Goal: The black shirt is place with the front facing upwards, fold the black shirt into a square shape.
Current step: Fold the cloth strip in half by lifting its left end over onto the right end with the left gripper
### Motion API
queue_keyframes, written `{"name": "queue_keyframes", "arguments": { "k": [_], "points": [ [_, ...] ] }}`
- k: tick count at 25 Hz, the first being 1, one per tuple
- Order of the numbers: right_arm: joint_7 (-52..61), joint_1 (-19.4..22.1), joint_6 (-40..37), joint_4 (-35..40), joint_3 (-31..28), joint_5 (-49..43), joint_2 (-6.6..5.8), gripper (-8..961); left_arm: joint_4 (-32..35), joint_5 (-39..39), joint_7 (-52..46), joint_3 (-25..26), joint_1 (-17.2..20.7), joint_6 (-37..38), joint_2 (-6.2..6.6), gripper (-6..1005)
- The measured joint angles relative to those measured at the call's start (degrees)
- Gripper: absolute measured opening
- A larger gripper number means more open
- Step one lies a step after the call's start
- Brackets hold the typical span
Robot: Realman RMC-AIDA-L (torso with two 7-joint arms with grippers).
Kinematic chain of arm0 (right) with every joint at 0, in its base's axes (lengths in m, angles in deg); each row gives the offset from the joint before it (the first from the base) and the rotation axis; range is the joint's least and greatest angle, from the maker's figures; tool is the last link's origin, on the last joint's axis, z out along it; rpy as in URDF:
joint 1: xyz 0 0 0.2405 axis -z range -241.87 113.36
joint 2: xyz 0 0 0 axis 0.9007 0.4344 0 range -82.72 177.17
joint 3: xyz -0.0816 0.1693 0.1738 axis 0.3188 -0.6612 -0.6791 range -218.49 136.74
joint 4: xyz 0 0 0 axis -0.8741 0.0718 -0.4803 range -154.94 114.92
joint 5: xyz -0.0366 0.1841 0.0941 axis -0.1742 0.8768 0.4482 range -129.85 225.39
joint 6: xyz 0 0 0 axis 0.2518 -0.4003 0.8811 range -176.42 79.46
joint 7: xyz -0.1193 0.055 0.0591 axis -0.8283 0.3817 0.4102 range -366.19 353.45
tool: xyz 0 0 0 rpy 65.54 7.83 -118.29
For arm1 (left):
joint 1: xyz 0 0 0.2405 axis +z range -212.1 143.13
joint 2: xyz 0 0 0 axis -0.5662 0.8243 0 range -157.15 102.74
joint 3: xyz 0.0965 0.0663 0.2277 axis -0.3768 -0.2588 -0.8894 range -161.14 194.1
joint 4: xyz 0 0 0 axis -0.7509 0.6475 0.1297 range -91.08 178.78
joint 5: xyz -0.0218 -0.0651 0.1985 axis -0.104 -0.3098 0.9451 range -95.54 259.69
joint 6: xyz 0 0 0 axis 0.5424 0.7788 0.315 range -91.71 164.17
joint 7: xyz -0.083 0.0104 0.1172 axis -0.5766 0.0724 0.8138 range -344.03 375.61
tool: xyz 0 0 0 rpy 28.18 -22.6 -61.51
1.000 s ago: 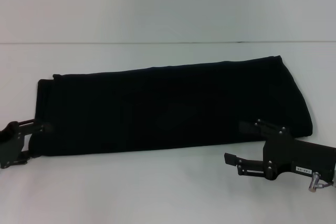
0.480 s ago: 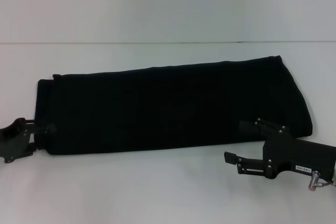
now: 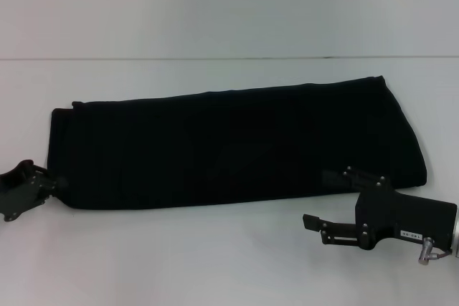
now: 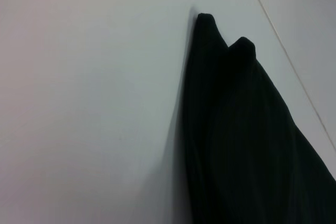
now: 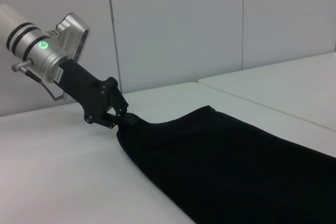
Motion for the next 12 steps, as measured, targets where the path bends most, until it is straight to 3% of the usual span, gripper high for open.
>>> {"name": "queue_keyframes", "arguments": {
  "k": [8, 12],
  "points": [
    [0.04, -0.16, 0.05, -0.04, 0.10, -0.03, 0.00, 936, 0.57, 0.01, 0.63, 0.01, 0.11, -0.02, -0.04, 36],
    [0.06, -0.18, 0.04, -0.06, 0.08, 0.06, 0.00, 936, 2.14, -0.25, 0.65, 0.43, 0.79, -0.03, 0.20, 36]
  ]
}}
